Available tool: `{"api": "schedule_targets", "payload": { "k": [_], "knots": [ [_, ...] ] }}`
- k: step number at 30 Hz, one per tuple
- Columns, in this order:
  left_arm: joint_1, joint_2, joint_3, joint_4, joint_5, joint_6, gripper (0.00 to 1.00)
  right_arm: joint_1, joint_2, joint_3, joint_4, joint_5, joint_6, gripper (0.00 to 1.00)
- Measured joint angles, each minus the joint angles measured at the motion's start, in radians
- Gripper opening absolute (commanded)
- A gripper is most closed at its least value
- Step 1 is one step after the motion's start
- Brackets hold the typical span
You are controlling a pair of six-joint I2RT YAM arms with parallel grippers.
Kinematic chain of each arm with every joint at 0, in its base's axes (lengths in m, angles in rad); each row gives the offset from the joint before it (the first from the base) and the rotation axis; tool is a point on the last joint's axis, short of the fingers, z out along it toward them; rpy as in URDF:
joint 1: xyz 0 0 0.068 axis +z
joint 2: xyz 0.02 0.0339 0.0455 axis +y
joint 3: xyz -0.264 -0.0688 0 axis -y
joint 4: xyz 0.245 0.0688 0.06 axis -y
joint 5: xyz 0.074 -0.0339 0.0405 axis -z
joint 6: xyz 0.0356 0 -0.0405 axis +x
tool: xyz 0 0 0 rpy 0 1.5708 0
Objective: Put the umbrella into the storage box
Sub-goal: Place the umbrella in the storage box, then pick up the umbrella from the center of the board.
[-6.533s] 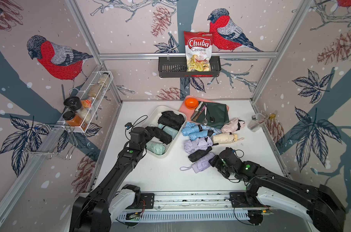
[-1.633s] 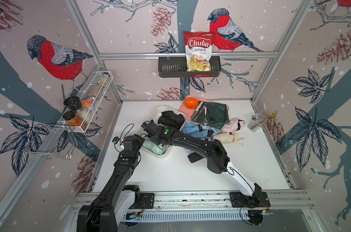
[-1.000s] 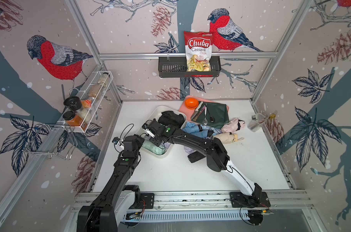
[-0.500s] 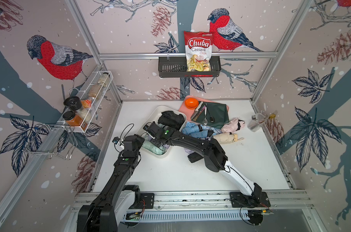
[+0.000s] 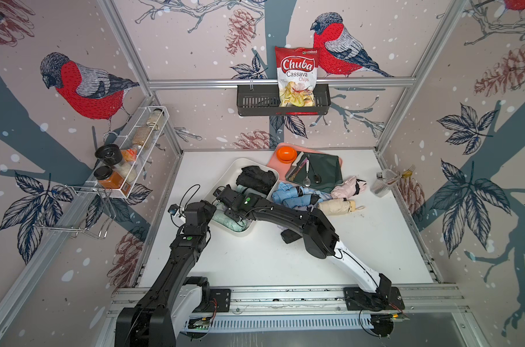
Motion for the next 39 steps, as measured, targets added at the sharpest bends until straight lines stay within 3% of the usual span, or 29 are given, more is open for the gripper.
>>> {"api": "schedule_targets", "payload": {
  "k": [9, 24, 27, 30, 35, 39],
  "knots": [
    [0.0, -0.006, 0.005, 0.0, 0.0, 0.0, 0.98, -0.026, 0.028, 0.049, -0.024, 0.059, 0.038, 0.63],
    [0.0, -0.024, 0.011, -0.004, 0.01, 0.0, 0.98, -0.01, -0.082, 0.016, -0.054, -0.045, 0.042, 0.8],
    [0.0, -0.024, 0.013, -0.005, 0.01, 0.001, 0.98, -0.018, -0.115, 0.016, -0.054, -0.045, 0.043, 0.77],
    [0.0, -0.024, 0.018, -0.004, 0.011, 0.003, 0.98, -0.031, -0.157, 0.005, -0.048, -0.045, 0.066, 0.69],
    [0.0, -0.016, 0.036, -0.003, 0.041, 0.05, 0.98, -0.083, -0.266, -0.093, -0.024, -0.043, 0.148, 0.66],
    [-0.02, 0.015, 0.089, -0.003, 0.075, 0.125, 0.98, -0.166, -0.426, -0.333, 0.056, -0.043, 0.245, 0.66]
  ]
}}
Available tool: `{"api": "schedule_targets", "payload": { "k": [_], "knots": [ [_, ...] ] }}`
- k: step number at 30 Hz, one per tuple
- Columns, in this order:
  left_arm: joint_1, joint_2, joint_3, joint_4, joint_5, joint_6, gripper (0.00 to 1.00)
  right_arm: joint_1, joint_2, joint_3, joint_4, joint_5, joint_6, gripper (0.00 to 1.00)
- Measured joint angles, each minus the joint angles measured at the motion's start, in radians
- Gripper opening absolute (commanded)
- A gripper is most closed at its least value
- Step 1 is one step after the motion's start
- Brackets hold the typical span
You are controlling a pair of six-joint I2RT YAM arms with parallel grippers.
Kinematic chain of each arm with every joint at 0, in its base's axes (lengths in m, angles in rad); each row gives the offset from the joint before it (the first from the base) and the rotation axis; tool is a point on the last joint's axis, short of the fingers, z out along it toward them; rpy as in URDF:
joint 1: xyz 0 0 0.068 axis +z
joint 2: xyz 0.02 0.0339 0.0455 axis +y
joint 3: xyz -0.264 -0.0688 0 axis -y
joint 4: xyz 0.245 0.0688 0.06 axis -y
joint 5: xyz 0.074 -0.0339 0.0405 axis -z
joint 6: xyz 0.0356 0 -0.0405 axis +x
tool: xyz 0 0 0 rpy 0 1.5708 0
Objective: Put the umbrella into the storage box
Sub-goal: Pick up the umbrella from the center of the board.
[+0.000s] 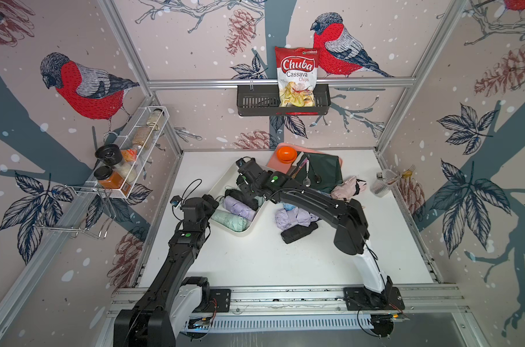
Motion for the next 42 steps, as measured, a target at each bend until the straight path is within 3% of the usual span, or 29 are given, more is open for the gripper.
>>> {"api": "schedule_targets", "payload": {
  "k": [8, 15, 19, 25, 30, 36, 42],
  "knots": [
    [-0.203, 0.117, 0.134, 0.0, 0.007, 0.176, 0.98, -0.185, -0.345, -0.495, 0.164, -0.017, 0.184, 0.77],
    [-0.406, 0.271, 0.266, 0.0, 0.05, 0.381, 0.97, -0.348, -0.637, -0.85, 0.244, 0.003, 0.314, 1.0],
    [-0.512, 0.381, 0.345, -0.002, 0.096, 0.51, 0.96, -0.42, -0.789, -0.994, 0.267, 0.02, 0.366, 1.0],
    [-0.67, 0.578, 0.516, -0.048, 0.152, 0.719, 0.86, -0.519, -0.966, -1.141, 0.275, 0.063, 0.42, 1.0],
    [-0.791, 0.693, 0.621, -0.114, 0.176, 0.867, 0.77, -0.586, -1.03, -1.187, 0.272, 0.106, 0.445, 1.0],
    [-0.899, 0.725, 0.656, -0.212, 0.228, 0.999, 0.77, -0.637, -1.097, -1.228, 0.274, 0.124, 0.471, 1.0],
    [-0.987, 0.758, 0.657, -0.268, 0.209, 1.058, 0.74, -0.678, -1.108, -1.238, 0.274, 0.124, 0.499, 1.0]
  ]
}}
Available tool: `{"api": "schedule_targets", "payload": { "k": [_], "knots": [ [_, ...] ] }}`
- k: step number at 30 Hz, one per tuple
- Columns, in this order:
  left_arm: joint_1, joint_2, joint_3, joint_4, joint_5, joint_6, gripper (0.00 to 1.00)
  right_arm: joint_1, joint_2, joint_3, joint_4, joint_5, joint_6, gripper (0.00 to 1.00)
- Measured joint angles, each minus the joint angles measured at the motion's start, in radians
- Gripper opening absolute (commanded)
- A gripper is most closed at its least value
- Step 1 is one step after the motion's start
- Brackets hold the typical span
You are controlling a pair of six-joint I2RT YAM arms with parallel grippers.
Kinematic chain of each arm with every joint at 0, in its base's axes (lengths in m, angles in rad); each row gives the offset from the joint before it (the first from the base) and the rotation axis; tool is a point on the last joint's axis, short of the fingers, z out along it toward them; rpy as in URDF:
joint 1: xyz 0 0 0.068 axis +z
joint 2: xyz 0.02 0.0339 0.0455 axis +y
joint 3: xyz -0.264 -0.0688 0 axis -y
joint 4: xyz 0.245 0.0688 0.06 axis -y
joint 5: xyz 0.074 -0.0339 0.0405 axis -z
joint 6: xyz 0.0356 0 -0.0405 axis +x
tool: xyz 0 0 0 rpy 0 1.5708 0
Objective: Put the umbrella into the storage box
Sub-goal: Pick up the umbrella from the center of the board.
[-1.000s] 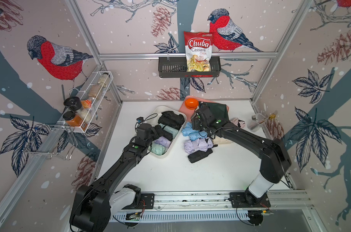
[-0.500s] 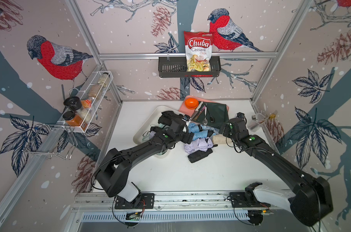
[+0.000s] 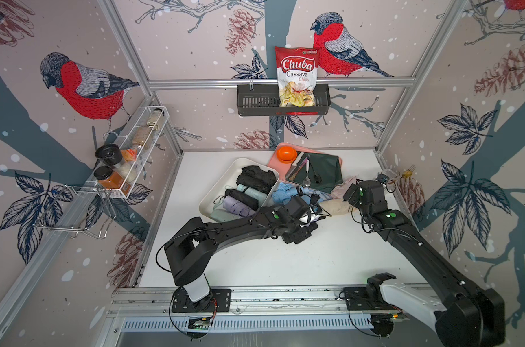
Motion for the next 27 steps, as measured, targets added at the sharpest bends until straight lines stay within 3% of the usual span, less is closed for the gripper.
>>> {"api": "schedule_targets", "payload": {
  "k": [11, 27],
  "knots": [
    [-0.034, 0.089, 0.016, -0.023, -0.084, 0.03, 0.73, -0.026, 0.0, -0.025, 0.001, -0.008, 0.024, 1.0],
    [-0.041, 0.174, 0.027, -0.018, -0.157, 0.032, 0.64, -0.037, 0.016, -0.039, 0.032, -0.048, 0.027, 1.0]
  ]
}}
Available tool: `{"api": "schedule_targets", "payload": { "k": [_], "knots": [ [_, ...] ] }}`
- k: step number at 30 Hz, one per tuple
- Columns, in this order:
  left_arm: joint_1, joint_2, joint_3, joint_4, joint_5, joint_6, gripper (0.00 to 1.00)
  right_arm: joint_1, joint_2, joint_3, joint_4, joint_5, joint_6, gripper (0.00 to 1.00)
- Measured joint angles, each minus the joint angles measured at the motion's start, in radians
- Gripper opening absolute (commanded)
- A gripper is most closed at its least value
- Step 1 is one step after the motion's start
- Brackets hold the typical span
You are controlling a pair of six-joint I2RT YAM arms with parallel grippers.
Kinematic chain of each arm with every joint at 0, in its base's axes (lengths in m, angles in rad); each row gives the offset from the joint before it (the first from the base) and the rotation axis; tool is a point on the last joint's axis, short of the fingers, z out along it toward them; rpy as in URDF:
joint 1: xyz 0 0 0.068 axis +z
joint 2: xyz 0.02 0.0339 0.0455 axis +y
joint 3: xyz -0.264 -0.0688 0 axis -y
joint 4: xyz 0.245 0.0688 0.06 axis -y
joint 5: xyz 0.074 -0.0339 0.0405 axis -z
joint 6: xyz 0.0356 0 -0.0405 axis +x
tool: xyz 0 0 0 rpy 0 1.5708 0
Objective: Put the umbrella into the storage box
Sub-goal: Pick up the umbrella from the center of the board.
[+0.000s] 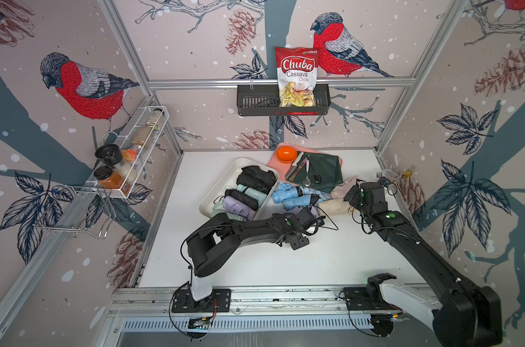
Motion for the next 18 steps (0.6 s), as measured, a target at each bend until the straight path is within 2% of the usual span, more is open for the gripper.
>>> {"api": "schedule_targets", "payload": {
  "k": [4, 11, 12, 16, 18],
  "knots": [
    [0.0, 0.016, 0.006, 0.004, -0.03, 0.0, 0.59, 0.0, 0.004, -0.006, 0.002, -0.007, 0.0, 1.0],
    [0.0, 0.043, 0.021, 0.016, -0.083, 0.0, 0.3, -0.001, 0.013, -0.015, 0.006, -0.024, 0.0, 1.0],
    [0.0, 0.04, 0.021, 0.017, -0.084, 0.002, 0.28, -0.001, 0.013, -0.015, 0.007, -0.026, 0.0, 1.0],
    [0.0, 0.009, 0.018, -0.003, -0.055, 0.0, 0.07, -0.002, 0.013, -0.015, 0.008, -0.027, 0.0, 1.0],
    [-0.001, -0.023, 0.011, -0.016, -0.037, 0.0, 0.0, -0.004, 0.008, -0.015, 0.007, -0.027, 0.0, 1.0]
  ]
}}
